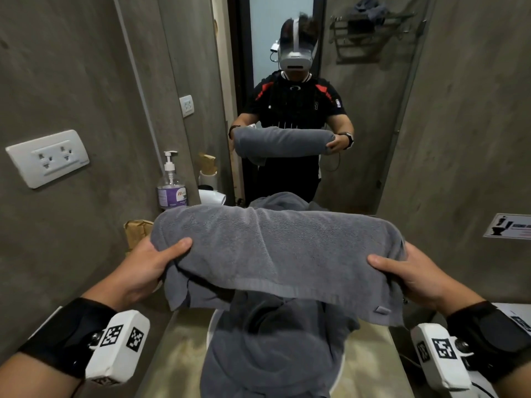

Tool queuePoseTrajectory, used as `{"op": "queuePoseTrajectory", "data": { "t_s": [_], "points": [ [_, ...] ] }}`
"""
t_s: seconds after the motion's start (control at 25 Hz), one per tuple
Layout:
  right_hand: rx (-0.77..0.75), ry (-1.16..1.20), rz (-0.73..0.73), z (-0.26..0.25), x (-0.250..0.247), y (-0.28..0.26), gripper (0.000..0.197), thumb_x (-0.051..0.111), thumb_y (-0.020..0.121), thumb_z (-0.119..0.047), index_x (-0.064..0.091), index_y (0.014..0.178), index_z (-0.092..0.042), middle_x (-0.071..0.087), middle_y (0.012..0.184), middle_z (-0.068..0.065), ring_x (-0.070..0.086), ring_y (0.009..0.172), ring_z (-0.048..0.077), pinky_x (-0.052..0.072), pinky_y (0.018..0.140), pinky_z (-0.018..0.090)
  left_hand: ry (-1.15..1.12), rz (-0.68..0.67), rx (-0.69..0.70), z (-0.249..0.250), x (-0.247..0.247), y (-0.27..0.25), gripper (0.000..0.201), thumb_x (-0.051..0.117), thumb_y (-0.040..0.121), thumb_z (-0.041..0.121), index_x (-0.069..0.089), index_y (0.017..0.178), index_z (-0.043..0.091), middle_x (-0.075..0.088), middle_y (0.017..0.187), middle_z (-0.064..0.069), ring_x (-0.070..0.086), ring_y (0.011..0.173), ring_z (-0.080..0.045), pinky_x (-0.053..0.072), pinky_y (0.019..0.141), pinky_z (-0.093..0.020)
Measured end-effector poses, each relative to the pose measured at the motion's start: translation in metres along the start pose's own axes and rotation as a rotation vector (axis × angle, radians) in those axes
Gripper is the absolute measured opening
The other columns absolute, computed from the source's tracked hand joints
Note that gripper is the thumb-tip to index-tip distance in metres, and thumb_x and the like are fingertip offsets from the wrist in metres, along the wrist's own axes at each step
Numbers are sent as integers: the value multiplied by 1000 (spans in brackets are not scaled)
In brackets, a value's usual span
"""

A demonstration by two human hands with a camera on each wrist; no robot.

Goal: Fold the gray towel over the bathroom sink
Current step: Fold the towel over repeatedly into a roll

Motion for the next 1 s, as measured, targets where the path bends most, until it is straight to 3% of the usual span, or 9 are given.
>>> {"op": "queuePoseTrajectory", "data": {
  "t_s": [0.12,0.24,0.32,0.4,0.48,0.64,0.8,0.88,1.0],
  "points": [
    [31,74,35,9,0,-1,46,67,77,-5,62,122,-4,74,114,16,73,101,27,60,76,31,-13,-27,-55,-1,-2,-7,63,86,62,10,63,121,11,73,116,-14,73,100,-23,61,74,-29],
    [56,157,103,17,-1,0,37,64,81,-13,63,117,-4,75,110,15,74,95,25,61,71,30,77,-45,-67,-1,3,-10,59,82,59,4,67,115,15,75,112,-11,74,96,-21,60,69,-27],
    [64,165,135,21,0,2,35,64,84,-18,64,115,-3,75,108,15,75,93,23,61,70,29,129,-28,-38,1,8,-10,61,90,55,18,68,112,19,77,107,-4,74,96,-17,59,68,-23],
    [70,177,154,27,2,3,30,61,90,-18,65,114,-3,76,107,14,75,90,21,61,68,27,121,-12,-43,-1,11,-11,83,99,41,41,67,114,18,77,107,-1,74,98,-16,59,74,-26],
    [80,199,164,35,3,5,26,57,96,-17,66,115,-3,76,108,14,75,90,21,60,68,27,45,-2,-103,-10,12,-13,101,101,32,47,65,121,14,75,114,-7,72,105,-21,59,81,-32],
    [115,234,204,53,6,7,30,56,98,-27,66,115,-4,77,106,11,75,91,20,59,65,27,56,-94,-208,-15,19,-17,98,102,42,35,61,127,6,71,121,-17,69,111,-31,60,82,-36],
    [166,235,225,87,12,5,47,64,87,-36,64,122,-5,74,115,15,72,105,27,61,73,32,-41,19,-121,11,17,0,76,90,67,19,55,134,12,70,123,-16,70,109,-31,60,80,-37],
    [219,286,199,111,20,0,47,63,90,-37,62,127,-8,72,119,16,70,108,30,61,78,37,-104,91,-85,26,21,8,68,85,72,14,55,134,15,71,121,-15,72,106,-30,61,77,-38],
    [281,372,152,141,31,-9,42,60,95,-36,58,133,-17,70,126,12,67,115,30,58,91,46,-9,93,-13,44,40,19,66,85,73,13,57,133,18,70,124,-10,71,108,-25,59,85,-38]
  ]
}}
Point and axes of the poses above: each hand's wrist, its own y-axis towards the middle knuckle, its own x-axis out of the palm, z = x × y, the point moved 7 cm from there along y, towards the middle knuckle
